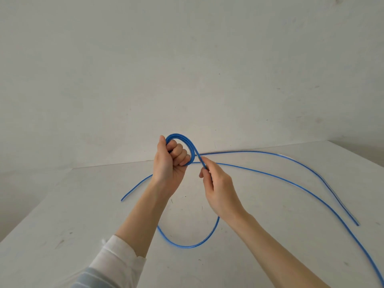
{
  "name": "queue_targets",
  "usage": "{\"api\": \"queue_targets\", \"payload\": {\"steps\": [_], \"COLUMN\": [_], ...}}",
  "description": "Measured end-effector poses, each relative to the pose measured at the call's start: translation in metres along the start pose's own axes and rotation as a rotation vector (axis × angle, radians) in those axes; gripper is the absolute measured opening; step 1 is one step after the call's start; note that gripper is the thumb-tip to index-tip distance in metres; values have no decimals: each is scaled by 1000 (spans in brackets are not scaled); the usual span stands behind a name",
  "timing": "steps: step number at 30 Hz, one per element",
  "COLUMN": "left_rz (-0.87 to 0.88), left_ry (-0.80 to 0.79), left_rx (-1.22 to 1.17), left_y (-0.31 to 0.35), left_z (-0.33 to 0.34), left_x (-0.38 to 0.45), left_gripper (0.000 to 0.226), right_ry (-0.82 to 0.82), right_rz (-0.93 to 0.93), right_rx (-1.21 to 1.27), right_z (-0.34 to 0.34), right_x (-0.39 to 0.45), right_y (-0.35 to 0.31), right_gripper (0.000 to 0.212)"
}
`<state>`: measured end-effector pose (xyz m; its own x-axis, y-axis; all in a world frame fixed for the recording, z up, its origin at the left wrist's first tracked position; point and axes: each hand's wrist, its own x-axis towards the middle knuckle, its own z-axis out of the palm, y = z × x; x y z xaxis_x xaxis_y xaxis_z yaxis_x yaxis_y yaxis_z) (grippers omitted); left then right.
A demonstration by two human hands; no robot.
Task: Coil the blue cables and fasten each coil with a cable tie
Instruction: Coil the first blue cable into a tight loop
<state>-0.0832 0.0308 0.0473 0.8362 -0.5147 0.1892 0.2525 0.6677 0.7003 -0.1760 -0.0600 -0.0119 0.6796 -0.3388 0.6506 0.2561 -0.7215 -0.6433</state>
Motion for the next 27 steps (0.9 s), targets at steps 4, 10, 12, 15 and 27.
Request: {"api": "queue_targets", "payload": {"steps": [4, 10, 12, 15, 27], "left_rz": [42, 75, 80, 106, 162], "left_ry": [21, -19, 2, 50, -74], "left_rx": [-25, -134, -106, -59, 898], "left_y": [-1, 11, 12, 12, -14], "left_z": [1, 5, 7, 6, -18], "left_x": [0, 10, 12, 15, 17], "left_gripper": [57, 42, 34, 29, 33], "right_ry": [-43, -71, -108, -243, -115], "right_rz": [59, 49, 0, -62, -227], "right_rx": [41, 86, 82, 46, 36], "right_z": [8, 6, 1, -13, -23], "right_x": [-4, -23, -24, -20, -5], "right_y": [-1, 11, 13, 14, 29], "right_gripper": [46, 34, 24, 32, 20]}}
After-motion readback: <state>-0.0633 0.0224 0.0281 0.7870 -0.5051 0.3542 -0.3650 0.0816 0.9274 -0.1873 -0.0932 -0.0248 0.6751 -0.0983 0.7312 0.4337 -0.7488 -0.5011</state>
